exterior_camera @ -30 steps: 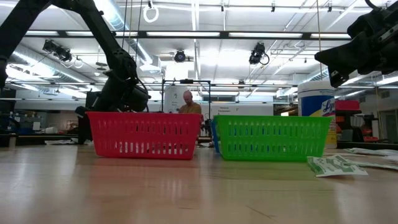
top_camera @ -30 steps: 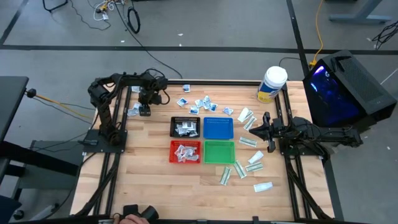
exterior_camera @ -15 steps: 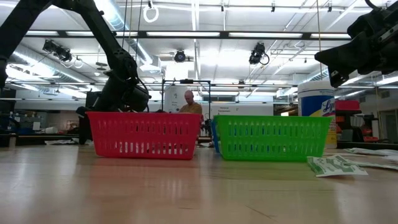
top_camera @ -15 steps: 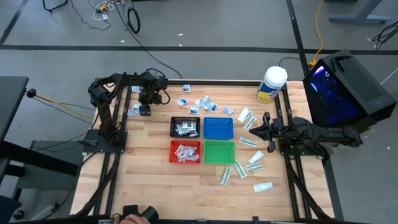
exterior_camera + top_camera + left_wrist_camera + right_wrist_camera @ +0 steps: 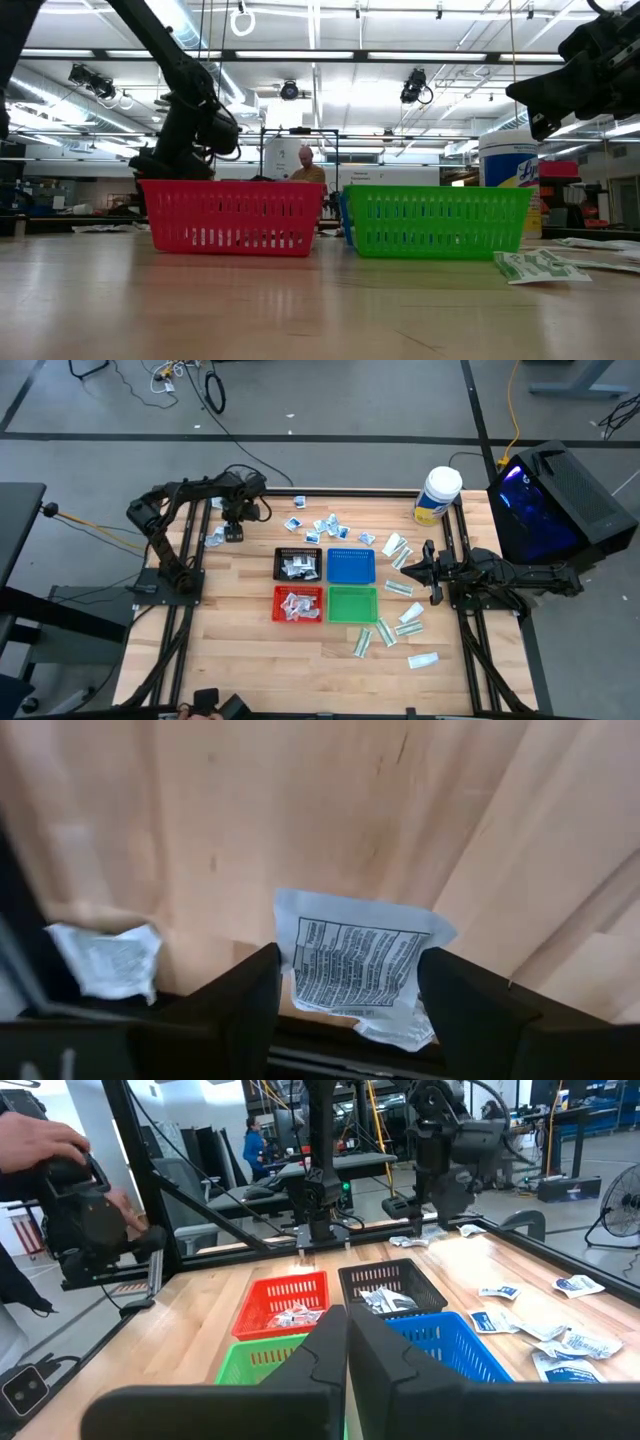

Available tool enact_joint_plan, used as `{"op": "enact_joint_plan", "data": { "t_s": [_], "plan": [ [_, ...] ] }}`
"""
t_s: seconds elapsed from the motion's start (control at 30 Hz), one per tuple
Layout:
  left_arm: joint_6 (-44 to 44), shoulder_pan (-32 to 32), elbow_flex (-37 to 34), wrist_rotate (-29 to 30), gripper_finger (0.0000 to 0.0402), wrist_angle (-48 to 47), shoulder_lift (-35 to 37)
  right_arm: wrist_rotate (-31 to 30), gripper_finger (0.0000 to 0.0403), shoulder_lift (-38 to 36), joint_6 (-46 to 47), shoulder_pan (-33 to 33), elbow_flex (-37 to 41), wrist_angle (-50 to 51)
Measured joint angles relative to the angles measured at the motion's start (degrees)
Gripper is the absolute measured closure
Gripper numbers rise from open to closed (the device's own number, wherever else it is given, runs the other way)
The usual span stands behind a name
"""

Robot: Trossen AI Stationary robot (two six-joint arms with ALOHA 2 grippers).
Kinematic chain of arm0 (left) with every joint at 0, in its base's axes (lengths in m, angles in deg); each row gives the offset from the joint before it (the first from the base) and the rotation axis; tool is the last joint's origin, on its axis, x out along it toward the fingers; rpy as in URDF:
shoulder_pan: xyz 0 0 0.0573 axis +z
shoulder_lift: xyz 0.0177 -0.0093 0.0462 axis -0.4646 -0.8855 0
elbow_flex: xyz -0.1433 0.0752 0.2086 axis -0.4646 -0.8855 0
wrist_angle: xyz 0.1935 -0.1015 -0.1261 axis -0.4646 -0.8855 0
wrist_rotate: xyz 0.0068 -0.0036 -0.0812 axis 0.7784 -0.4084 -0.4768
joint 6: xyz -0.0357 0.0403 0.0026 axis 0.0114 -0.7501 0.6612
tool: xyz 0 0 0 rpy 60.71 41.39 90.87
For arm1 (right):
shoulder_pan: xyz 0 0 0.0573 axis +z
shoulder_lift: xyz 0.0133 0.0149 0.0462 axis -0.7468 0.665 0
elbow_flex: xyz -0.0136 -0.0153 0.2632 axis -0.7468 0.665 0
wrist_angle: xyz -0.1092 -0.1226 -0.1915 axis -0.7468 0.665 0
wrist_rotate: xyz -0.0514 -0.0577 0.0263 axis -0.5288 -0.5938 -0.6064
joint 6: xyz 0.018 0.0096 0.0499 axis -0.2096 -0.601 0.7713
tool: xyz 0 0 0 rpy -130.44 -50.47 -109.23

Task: Pick & Place First Aid Supplies
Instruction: Put the gray towelette pack into the black bin

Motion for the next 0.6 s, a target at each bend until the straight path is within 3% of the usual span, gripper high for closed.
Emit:
{"op": "enact_joint_plan", "data": {
  "t_s": [0.27, 0.6],
  "plan": [
    [4.7, -2.5, 3.1, -0.6, 0.0165, -0.5, 5.6, 0.0, 0.0385, 0.0, 0.0, 0.0, 0.0, 0.0],
    [5.9, -7.1, 10.8, -8.4, 0.0165, 0.4, 7.6, 0.0, 0.0385, 0.0, 0.0, 0.0, 0.0, 0.0]
  ]
}}
